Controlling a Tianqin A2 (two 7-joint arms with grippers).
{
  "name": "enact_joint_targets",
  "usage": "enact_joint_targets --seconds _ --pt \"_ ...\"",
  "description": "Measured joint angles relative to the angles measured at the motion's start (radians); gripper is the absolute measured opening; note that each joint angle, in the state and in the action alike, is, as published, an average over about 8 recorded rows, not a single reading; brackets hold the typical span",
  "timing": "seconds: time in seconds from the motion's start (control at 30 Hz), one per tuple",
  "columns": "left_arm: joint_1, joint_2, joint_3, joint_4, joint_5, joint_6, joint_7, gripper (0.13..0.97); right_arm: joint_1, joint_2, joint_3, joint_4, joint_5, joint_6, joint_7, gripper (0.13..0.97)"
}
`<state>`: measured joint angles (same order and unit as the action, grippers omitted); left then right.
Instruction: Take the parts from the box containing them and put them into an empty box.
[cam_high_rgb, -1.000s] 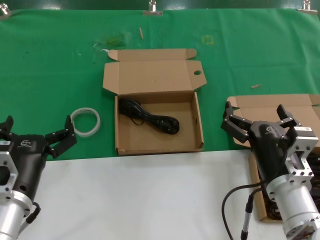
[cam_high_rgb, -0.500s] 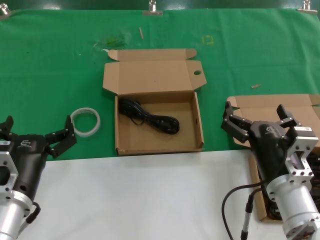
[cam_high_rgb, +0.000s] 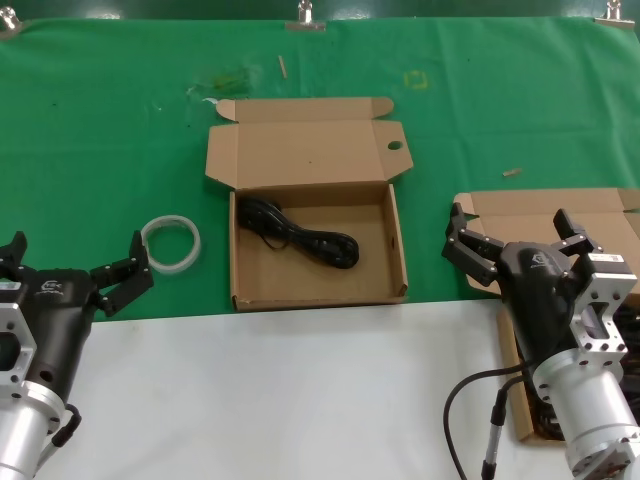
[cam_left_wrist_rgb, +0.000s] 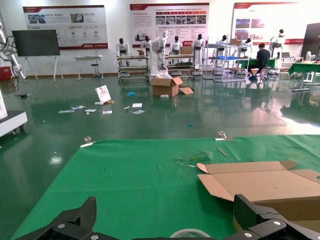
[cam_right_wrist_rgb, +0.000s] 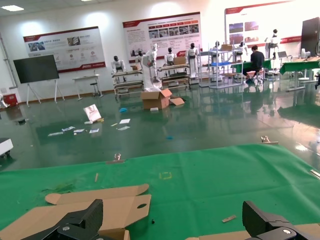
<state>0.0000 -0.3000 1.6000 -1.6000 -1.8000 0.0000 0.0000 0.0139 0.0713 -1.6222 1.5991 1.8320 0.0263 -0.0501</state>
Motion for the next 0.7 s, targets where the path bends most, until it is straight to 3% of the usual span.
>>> enact_joint_targets --seconds 0.7 --pt "0.000 0.000 0.000 0.000 0.000 0.000 0.000 0.966 0.000 0.000 0.000 0.000 0.000 0.000 0.000 0.966"
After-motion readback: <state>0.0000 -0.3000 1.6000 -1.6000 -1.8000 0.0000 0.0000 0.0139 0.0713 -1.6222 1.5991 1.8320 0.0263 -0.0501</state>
